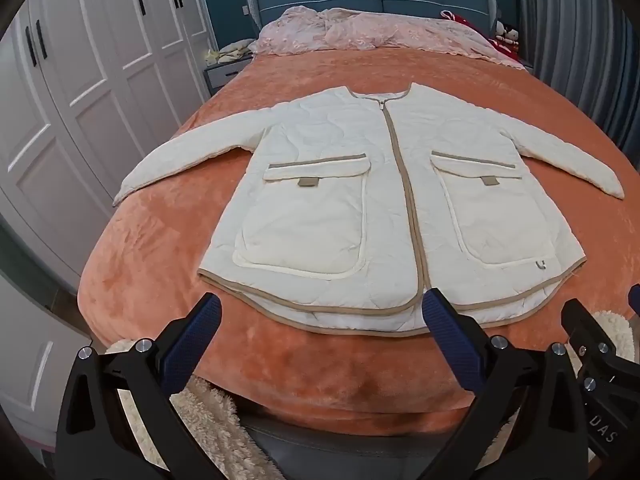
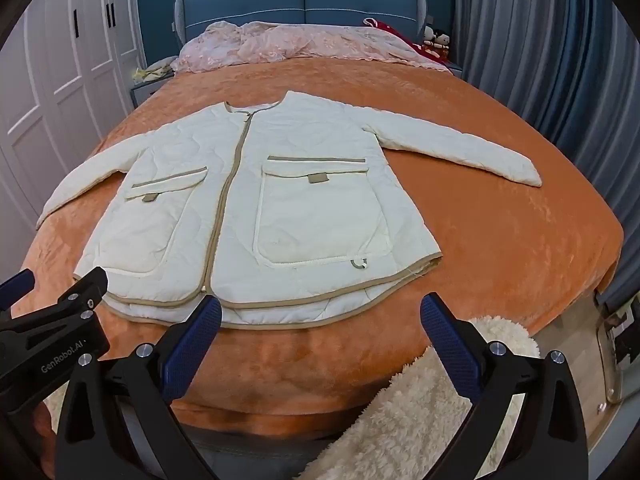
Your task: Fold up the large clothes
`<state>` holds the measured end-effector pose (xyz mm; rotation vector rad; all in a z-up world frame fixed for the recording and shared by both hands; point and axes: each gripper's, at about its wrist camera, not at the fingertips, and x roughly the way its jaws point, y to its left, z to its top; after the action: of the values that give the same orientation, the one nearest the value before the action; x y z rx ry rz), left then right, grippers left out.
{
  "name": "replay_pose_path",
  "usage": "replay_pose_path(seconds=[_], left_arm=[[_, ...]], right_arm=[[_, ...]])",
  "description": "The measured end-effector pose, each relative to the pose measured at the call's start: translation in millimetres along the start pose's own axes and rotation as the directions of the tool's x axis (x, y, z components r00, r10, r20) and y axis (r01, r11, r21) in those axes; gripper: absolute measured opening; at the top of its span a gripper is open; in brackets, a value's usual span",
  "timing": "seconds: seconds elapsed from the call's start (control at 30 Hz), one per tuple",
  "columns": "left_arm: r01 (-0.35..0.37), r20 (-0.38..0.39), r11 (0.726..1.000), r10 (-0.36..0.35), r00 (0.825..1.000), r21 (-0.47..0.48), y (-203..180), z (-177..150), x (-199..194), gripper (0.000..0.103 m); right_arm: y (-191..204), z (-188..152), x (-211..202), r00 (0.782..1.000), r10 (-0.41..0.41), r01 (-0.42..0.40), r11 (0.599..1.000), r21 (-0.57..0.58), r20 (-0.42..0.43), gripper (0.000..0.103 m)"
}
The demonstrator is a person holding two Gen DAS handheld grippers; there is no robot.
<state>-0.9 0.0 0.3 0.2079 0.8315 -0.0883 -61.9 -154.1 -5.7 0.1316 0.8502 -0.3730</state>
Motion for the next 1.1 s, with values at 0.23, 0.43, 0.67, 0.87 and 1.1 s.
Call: replay_pose_path(seconds=[0.23,0.43,0.67,0.87,1.1], left_arm=[[0.024,-0.01,0.999,-0.024,1.0,-0.028,3,-1,0,0.098],[0.012,-0.011,0.999,-0.013,1.0,-0.031,7,1,-3,0.098],[0.004,-0.004,0.999,-0.004,1.0,-0.035,8,2,-5,0.098],[-0.001,-0.008,0.999,0.0,1.0,-0.043,11,2,-5,0.098],[-0.004,-0.009,0.999,0.003,1.0,-0.049,14,1,-4,0.098]], right_arm=[[2,0,-3,1.0,0.018,-0.018,1.0,-0.003,0.004,0.098],[-1,-3,-5,1.0,0.026,-0.026,1.0,-0.015,0.003,0.098],[6,0,-4,1.0,0.025,-0.025,0.999,-0.019,-0.004,0.098],[7,-1,-4,1.0,0.026,-0.026,0.999,-0.02,-0.001,0.098],[7,-1,-4,1.0,0.027,-0.027,0.999,-0.018,-0.002,0.098]])
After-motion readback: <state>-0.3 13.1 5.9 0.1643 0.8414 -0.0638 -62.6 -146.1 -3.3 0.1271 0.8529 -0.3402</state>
